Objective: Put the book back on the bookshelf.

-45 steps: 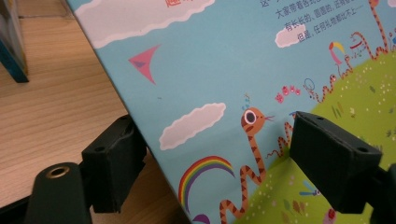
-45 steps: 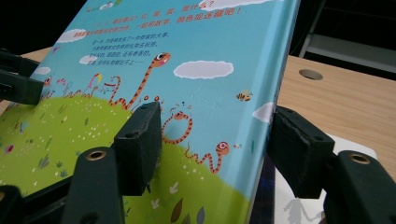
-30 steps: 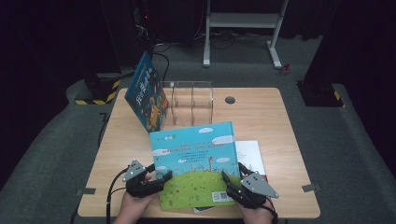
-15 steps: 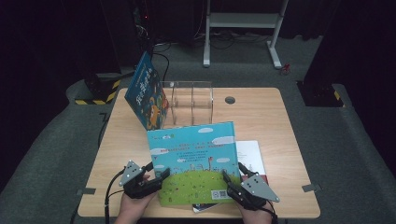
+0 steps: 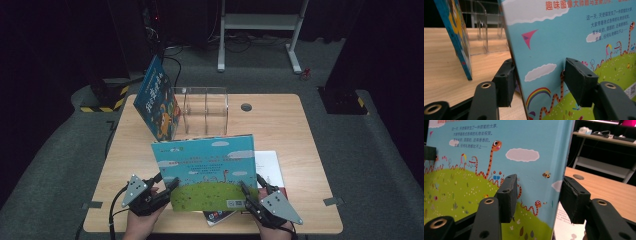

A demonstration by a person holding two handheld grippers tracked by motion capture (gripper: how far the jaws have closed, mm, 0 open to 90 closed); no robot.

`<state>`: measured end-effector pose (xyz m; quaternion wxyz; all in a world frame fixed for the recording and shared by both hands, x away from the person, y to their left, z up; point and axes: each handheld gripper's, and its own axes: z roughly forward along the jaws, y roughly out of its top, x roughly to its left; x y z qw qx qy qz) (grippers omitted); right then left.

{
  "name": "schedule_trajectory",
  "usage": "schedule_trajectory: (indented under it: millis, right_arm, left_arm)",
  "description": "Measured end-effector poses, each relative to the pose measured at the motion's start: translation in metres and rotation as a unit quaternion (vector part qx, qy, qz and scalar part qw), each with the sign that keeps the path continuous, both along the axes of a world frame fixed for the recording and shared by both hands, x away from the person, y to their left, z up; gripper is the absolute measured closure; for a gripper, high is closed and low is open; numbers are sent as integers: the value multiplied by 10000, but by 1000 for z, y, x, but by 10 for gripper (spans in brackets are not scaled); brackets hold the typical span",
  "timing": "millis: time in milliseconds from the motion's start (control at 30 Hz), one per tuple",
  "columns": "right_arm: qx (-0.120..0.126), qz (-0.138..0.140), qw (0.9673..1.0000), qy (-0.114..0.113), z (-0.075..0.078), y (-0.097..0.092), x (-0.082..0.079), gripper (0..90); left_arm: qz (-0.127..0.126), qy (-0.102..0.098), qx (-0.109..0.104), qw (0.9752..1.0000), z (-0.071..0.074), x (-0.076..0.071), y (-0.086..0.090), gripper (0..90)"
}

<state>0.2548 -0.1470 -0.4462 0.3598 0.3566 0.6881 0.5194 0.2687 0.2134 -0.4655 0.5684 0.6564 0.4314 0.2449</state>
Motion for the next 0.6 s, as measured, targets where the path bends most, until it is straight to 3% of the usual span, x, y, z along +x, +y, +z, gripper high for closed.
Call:
schedule_trajectory:
  millis: [333, 500, 600]
  right_arm:
    - [100, -127, 9997, -204, 5, -4, -5, 521]
    - [136, -153, 9995, -244, 7, -5, -6, 523]
    - [135, -219, 9988, -422, 8, -5, -9, 534]
  left_arm:
    - [10, -518, -12, 9987, 6, -12, -3, 514]
    - [15, -644, 2, 9979, 8, -14, -5, 521]
    - [-20, -703, 25, 9975, 8, -13, -5, 520]
